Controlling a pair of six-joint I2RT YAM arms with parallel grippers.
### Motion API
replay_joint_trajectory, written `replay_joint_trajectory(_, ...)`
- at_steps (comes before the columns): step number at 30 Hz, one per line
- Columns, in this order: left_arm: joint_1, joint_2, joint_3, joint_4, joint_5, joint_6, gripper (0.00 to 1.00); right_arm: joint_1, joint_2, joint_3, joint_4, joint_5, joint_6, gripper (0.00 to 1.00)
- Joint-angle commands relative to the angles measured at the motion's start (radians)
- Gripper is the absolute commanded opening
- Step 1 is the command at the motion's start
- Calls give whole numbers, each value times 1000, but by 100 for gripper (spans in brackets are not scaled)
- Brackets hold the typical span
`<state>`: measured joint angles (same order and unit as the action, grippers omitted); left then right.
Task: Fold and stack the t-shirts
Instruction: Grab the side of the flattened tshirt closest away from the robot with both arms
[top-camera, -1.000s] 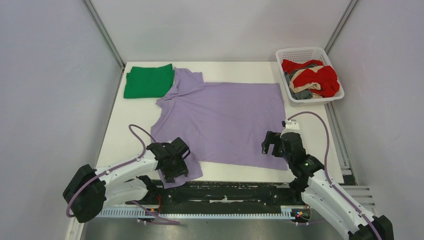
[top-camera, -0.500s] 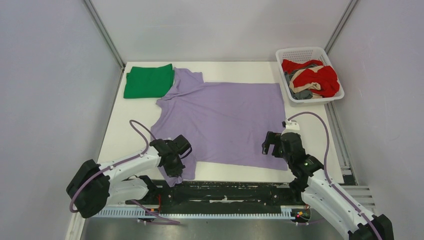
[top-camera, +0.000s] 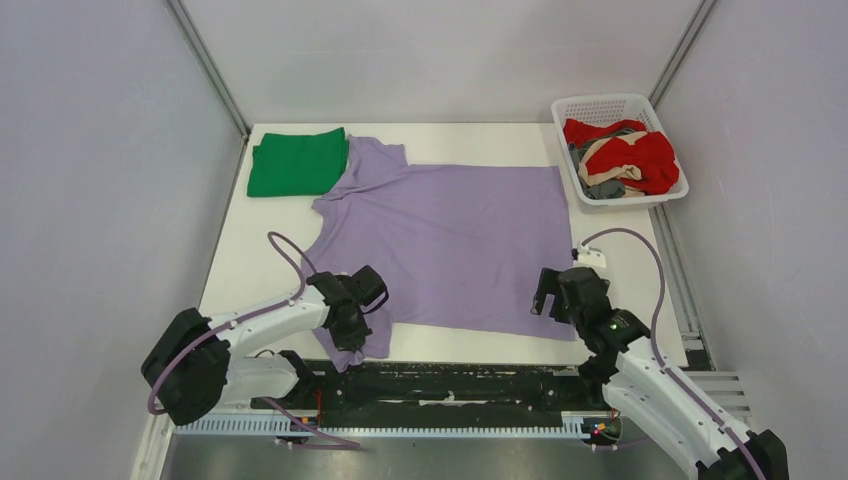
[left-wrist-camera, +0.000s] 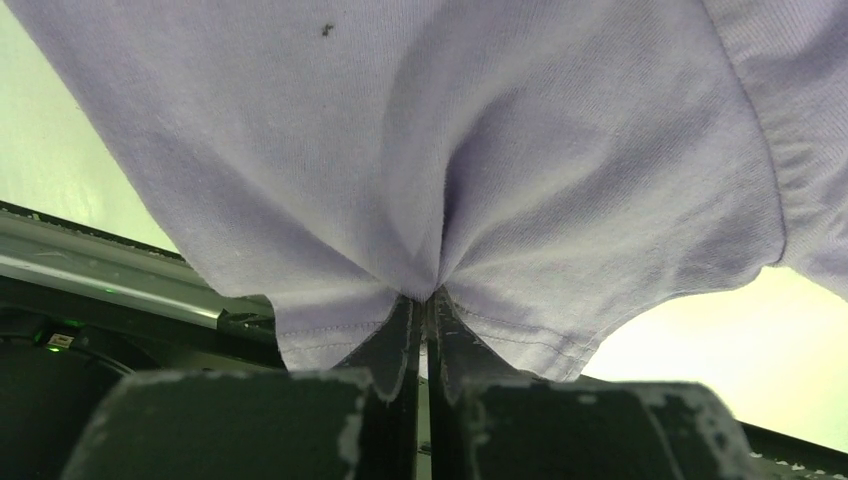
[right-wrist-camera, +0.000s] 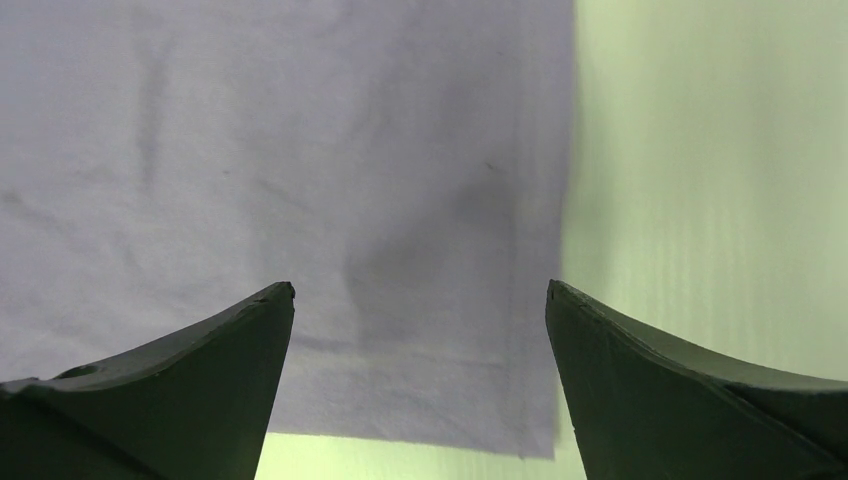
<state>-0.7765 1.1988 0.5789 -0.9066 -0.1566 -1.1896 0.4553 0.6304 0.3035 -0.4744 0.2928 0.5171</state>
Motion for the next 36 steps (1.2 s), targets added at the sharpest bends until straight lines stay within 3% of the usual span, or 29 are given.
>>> replay_joint_trajectory(1, 1, -15, 46, -45, -38, 70, 2, -1, -21, 83, -217, 135, 133, 98)
replay_joint_trajectory(4, 1, -24, 57, -63, -42, 88, 2, -1, -20, 75, -302, 160, 213, 96)
replay_joint_trajectory(12, 1, -92, 72, -169, -24, 107, 2, -2, 21, 68, -380, 7, 231, 75)
replay_joint_trajectory(22, -5, -202, -8, -155, 58, 75, 2, -1, 46, -1, -318, -58, 238, 58)
replay_joint_trajectory(27, -22, -202, -24, -151, 78, 59, 2, -2, 57, 3, -323, -62, 219, 35)
replay_joint_trajectory(31, -47, -195, -23, -147, 81, 45, 2, -1, 58, 17, -351, -35, 234, 3)
replay_joint_trajectory(36, -49, -170, 20, -131, 22, 60, 2, -1, 52, 66, -327, 19, 220, 0)
